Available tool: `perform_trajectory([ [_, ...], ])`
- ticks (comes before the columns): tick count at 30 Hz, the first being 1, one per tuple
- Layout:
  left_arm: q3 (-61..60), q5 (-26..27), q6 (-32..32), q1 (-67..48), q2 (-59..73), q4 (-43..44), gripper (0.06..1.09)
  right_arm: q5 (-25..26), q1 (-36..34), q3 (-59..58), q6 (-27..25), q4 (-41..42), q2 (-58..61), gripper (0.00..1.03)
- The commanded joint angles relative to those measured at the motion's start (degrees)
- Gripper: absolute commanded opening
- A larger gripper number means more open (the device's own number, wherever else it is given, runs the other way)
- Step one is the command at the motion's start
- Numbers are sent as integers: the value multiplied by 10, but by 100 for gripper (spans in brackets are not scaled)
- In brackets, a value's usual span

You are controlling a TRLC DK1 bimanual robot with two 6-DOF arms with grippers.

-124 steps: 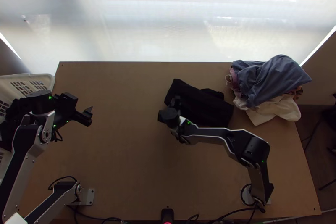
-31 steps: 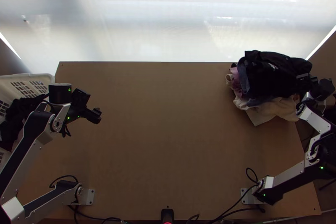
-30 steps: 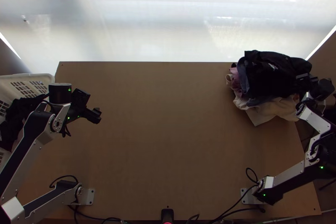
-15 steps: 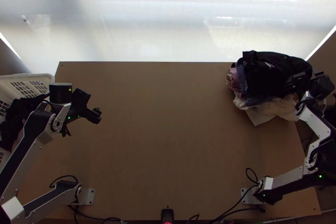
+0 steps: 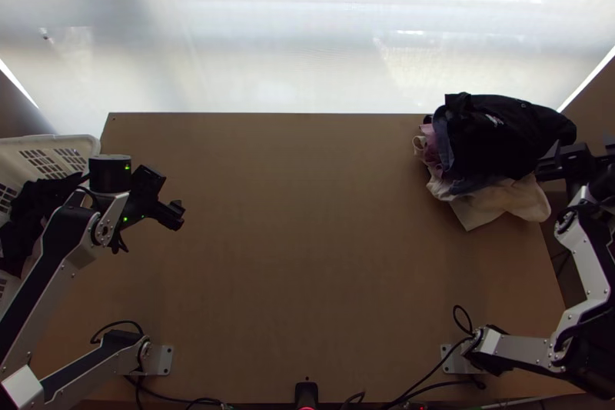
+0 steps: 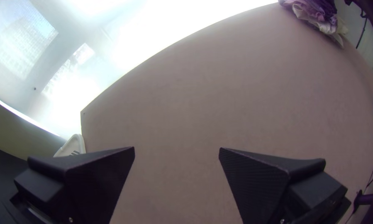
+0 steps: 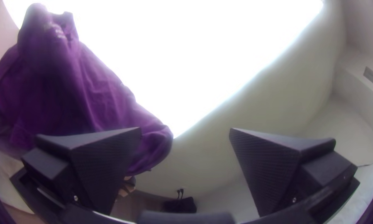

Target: Fold the t-shirt

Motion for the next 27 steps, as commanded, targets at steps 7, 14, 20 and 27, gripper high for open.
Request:
perform_trajectory([
  [7,-17,0,-1,0,-15,0,104,17,66,69,158,-20,-44,32],
  [14,-42,-4,-4,6,-35,-1,104,16,115,127,271,-57,35,3],
  [20,-61,-12,-4,9,-48,-5,104,9,122,197,359,-67,127,3],
  [27,-76,-14,-4,16,-57,-5,104,-31,121,295,454,-120,201,3],
])
